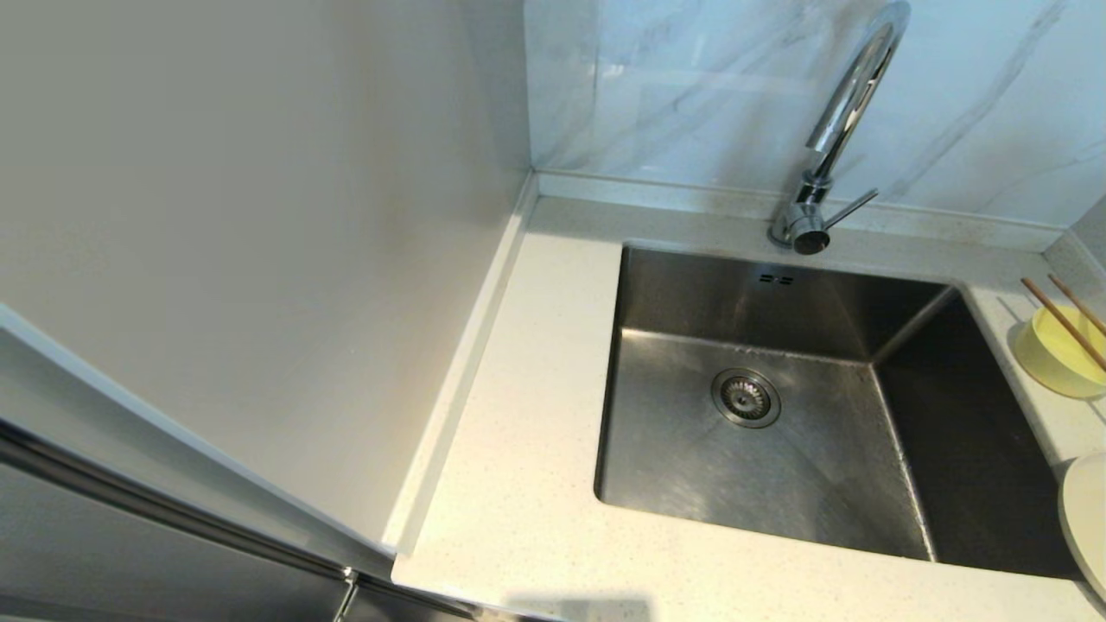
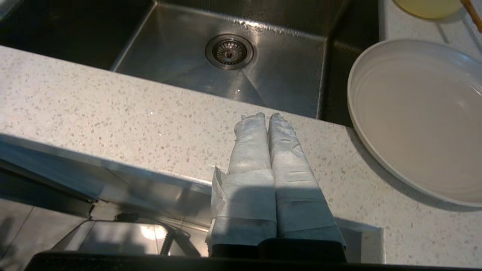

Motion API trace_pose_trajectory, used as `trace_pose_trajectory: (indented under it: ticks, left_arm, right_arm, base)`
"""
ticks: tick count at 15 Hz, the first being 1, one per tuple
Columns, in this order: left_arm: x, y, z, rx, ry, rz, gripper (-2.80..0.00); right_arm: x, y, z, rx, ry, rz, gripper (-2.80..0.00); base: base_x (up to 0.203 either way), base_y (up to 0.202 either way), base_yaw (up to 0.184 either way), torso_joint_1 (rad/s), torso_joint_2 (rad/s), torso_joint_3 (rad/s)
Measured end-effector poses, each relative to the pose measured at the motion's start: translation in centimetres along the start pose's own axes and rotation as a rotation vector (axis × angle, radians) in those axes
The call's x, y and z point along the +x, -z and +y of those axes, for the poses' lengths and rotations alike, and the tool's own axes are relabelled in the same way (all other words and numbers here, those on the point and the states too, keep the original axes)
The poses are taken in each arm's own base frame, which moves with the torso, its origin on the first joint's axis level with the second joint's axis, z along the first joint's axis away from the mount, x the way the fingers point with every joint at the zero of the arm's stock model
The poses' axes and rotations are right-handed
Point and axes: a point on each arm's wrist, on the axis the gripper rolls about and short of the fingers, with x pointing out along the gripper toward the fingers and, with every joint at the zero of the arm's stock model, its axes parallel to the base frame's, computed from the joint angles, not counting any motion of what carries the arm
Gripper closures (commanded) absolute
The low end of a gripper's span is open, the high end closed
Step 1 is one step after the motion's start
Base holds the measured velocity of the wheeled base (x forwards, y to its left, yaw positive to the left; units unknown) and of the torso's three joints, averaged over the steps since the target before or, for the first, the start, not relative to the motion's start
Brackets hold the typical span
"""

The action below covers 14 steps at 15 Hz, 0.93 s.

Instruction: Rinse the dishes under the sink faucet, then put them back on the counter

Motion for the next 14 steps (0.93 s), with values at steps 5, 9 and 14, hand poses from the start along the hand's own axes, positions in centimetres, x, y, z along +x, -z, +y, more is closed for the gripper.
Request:
trace_pose_trajectory:
  ticks: [5,9,14]
  left_arm:
    - [0.00,0.00,0.00,0.000,0.000,0.000,0.00]
    - [0.00,0.00,0.00,0.000,0.000,0.000,0.00]
    - [0.00,0.00,0.00,0.000,0.000,0.000,0.00]
  right_arm:
    - [0.11,0.20,0.00,0.042,0.003,-0.003,0.00]
    - [0.11,0.23,0.00,0.058,0.005,-0.001,0.00]
    - [0.11,0.25,0.00,0.058,0.005,0.001,0.00]
  base:
    - [0.000,0.000,0.000,0.000,0.00,0.000]
    - [0.000,0.000,0.000,0.000,0.00,0.000]
    - [0.000,0.000,0.000,0.000,0.00,0.000]
